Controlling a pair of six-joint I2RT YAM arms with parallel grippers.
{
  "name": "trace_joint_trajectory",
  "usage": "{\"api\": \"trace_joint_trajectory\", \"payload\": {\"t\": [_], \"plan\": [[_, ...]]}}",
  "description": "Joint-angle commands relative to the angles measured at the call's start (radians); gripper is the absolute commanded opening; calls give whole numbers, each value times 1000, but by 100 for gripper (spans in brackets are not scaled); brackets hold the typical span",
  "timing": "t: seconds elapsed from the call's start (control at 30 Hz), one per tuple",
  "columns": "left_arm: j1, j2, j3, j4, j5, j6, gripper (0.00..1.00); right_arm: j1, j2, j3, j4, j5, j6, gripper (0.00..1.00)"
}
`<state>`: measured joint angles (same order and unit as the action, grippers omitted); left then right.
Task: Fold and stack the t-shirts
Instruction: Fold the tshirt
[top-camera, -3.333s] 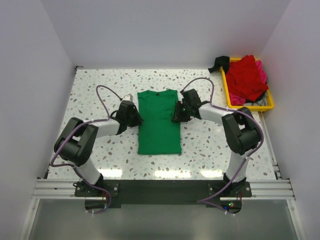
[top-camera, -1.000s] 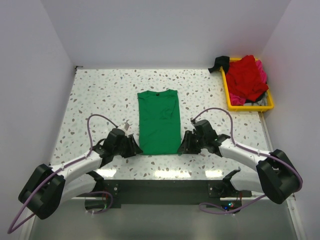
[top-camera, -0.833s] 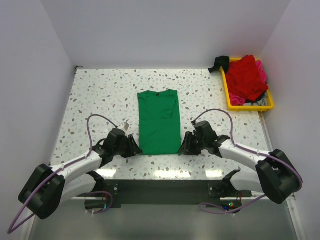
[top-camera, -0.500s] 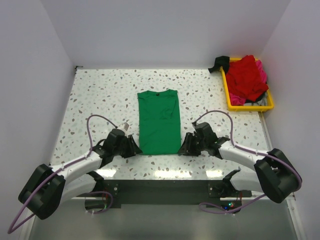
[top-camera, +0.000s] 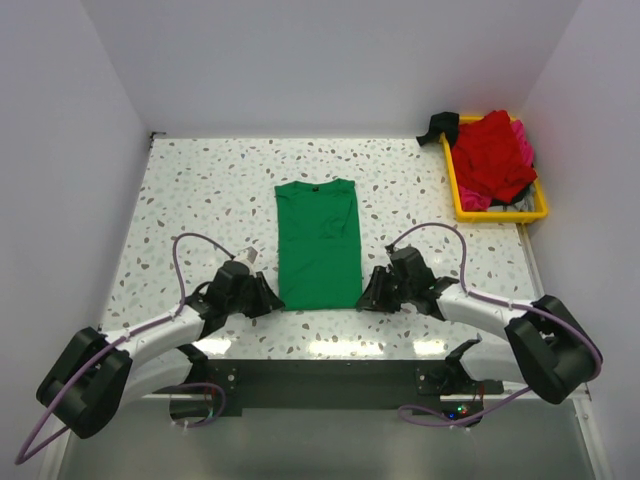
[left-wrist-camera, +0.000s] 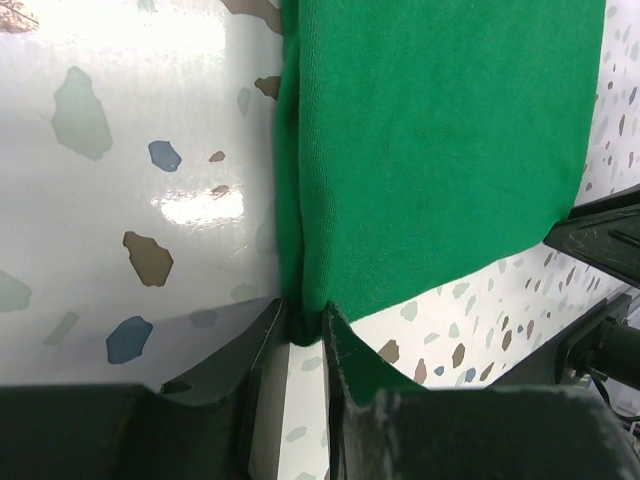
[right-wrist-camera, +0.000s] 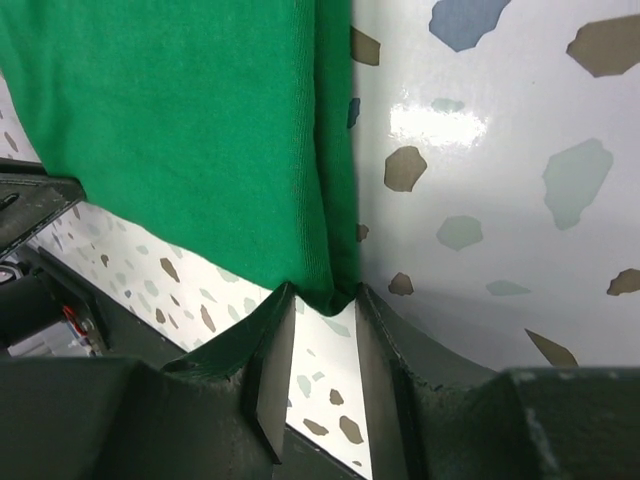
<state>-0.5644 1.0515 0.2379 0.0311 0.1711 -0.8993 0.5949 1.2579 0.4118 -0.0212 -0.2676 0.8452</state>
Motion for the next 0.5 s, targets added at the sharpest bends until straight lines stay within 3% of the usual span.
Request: {"api": "trace_joint_trajectory", "payload": {"t": [0.0, 0.13, 0.27, 0.47], "plan": [[-6, 4, -9, 26, 1, -12, 24, 2, 15, -11, 79, 34, 15, 33], [-8, 8, -2, 24, 2, -9, 20, 3, 26, -10, 96, 50, 17, 28], [-8, 10, 20, 10, 2, 3, 18, 2, 29, -5, 112, 45, 15, 15], [-8, 10, 52, -8, 11, 16, 5, 2, -12, -1, 86, 45, 11, 6]]}}
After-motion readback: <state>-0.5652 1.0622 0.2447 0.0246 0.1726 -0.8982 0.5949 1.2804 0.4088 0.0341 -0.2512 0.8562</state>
